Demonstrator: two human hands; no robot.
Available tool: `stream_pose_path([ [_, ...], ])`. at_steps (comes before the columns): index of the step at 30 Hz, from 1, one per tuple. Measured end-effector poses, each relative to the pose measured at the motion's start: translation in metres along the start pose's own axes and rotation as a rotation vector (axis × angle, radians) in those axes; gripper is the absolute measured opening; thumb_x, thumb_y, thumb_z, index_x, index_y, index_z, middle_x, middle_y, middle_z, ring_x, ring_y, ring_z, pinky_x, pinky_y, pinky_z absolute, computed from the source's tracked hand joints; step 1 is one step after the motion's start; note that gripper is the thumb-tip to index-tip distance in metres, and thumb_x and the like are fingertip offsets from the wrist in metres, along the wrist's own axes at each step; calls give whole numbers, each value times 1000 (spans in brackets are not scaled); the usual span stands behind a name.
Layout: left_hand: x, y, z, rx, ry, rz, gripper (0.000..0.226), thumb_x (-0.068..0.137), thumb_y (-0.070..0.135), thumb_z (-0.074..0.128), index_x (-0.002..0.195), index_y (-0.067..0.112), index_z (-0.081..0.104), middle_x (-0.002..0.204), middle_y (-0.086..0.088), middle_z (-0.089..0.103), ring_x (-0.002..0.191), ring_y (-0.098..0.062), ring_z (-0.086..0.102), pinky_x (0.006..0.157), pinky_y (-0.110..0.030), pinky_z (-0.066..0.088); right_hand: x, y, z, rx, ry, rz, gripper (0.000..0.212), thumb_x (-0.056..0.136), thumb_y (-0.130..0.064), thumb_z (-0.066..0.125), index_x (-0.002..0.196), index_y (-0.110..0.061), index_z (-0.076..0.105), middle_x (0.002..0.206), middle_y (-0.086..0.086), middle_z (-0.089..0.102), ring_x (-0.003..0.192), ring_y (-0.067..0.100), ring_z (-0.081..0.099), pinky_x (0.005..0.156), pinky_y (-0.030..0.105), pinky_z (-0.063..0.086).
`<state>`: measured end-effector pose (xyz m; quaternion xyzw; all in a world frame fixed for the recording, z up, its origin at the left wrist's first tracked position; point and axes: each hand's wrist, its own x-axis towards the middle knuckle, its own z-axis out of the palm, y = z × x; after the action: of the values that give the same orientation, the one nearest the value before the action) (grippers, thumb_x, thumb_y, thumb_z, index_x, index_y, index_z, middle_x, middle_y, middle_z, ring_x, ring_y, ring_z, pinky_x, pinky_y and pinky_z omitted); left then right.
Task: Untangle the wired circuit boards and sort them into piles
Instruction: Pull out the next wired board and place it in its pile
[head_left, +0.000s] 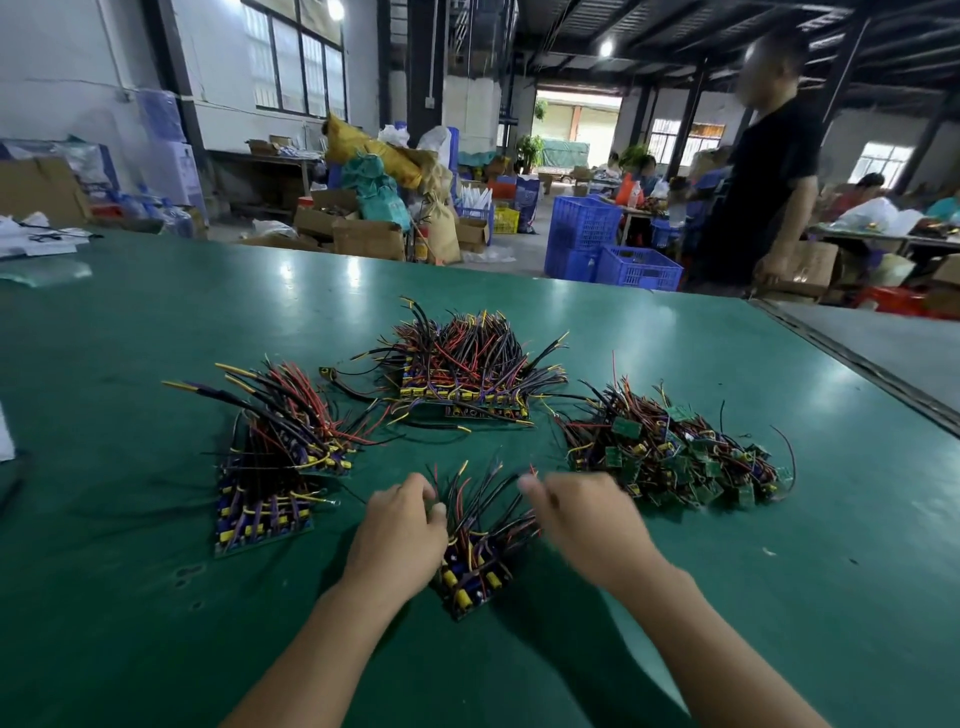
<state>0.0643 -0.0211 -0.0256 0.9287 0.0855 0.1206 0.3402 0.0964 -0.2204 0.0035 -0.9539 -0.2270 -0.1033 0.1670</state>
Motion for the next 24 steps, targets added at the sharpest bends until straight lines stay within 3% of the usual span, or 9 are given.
stream_pose_path([
  [2,-1,-3,-6,68,15,3,15,100,27,47,90,18,55,77,3,58,67,-14,56,56,-29,43,-12,-10,13,-77,-116,-97,72,84,-81,16,68,-18,46,65,-5,52,62,18,52,56,28,44],
  [5,-2,-1,-9,85,15,-16,16,99,26,48,88,20,58,67,3,59,54,-12,52,47,-25,34,-19,-12,22,-53,-192,-157,58,74,-83,38,82,-26,44,82,-13,50,77,18,52,61,31,39],
  [8,-4,5,-8,8,1,-53,13,94,33,56,84,25,58,70,5,65,65,-13,61,58,-30,45,-20,-8,25,7,-180,-144,52,75,-77,52,93,-29,48,92,-16,49,88,14,52,66,30,40],
  [11,-3,7,-9,-132,-2,-134,14,87,39,64,83,27,57,69,8,68,68,-10,63,59,-27,44,-21,-5,32,41,-149,-89,47,79,-71,58,101,-29,53,101,-15,49,98,12,51,74,31,44],
  [14,-1,8,-11,-442,-25,-231,14,81,25,74,86,25,61,75,4,71,75,-12,66,62,-26,45,-21,-5,35,94,-108,-28,42,81,-66,60,101,-29,57,102,-13,52,100,12,51,77,31,45],
  [17,-3,14,-12,-786,-99,-272,34,73,2,78,97,20,62,91,-3,71,87,-25,69,75,-42,54,-19,-5,36,133,-64,23,34,85,-60,61,98,-29,59,99,-12,54,99,13,51,77,30,44],
  [20,-5,18,0,-797,-53,-278,46,65,2,85,100,20,61,99,-2,65,89,-24,67,81,-41,53,-18,-3,38,141,-29,22,30,88,-54,60,105,-29,61,103,-10,60,101,14,52,77,30,43],
  [24,-6,19,14,-925,-33,-399,41,64,0,85,98,5,63,92,-15,71,84,-27,68,84,-41,53,-17,-1,41,193,3,34,35,90,-48,62,120,-32,61,114,-13,63,105,14,56,82,29,47],
])
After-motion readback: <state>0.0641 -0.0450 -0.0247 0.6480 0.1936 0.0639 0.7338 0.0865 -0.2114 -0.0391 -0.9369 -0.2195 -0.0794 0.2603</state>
